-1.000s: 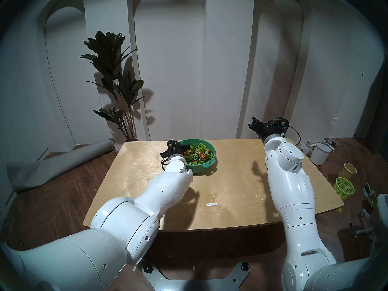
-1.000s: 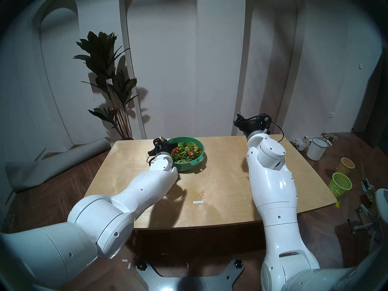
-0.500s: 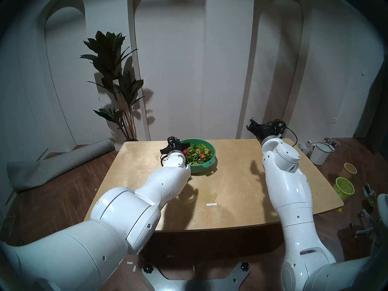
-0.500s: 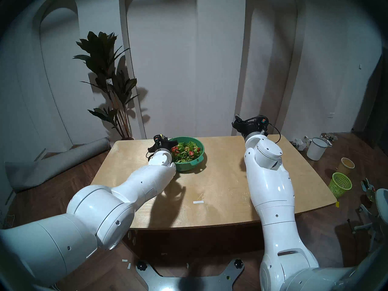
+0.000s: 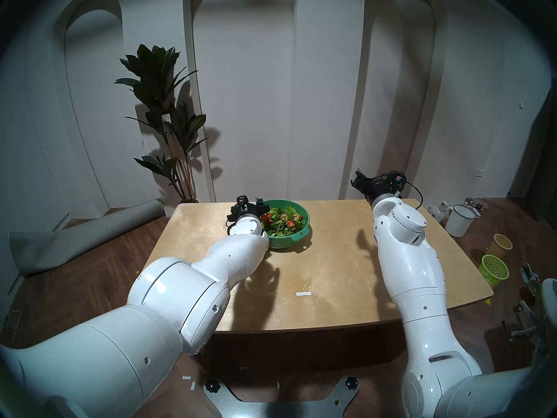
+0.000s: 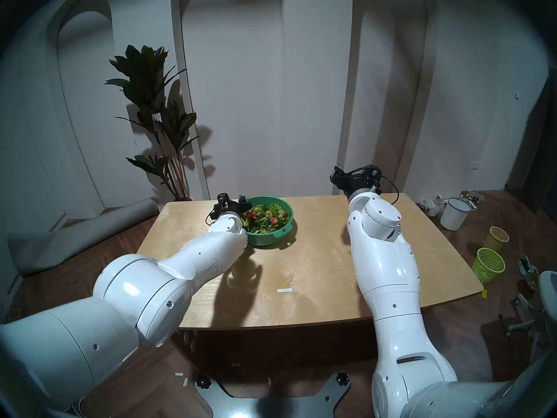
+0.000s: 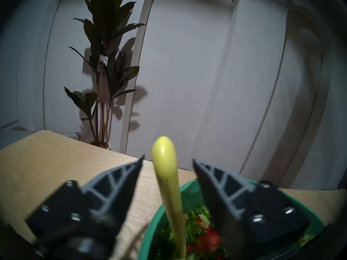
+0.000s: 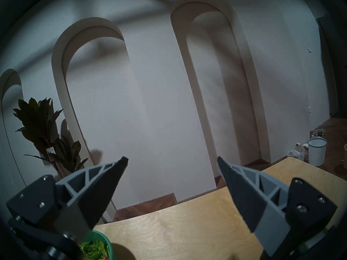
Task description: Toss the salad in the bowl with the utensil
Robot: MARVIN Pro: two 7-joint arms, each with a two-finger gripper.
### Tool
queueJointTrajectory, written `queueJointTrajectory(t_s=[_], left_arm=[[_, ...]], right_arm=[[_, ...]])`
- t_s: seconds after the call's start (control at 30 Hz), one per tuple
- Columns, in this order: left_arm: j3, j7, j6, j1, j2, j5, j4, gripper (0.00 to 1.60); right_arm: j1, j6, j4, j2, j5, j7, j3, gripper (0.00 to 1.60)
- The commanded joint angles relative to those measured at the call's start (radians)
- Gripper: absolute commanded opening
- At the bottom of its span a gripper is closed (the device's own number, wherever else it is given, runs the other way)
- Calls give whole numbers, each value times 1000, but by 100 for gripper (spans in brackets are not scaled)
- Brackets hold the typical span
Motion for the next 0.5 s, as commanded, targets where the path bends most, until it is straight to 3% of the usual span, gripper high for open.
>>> queueJointTrajectory(t_s=[0.0,0.47], left_arm=[[3,-21,-12,-68,11,7,-2,156],[2,-26,-42,-82,34,14,19,160]], right_arm=[[29,-16,-5,-1,-2,-1,1,160],[38,-25,19,1,-2,4,-2,160]])
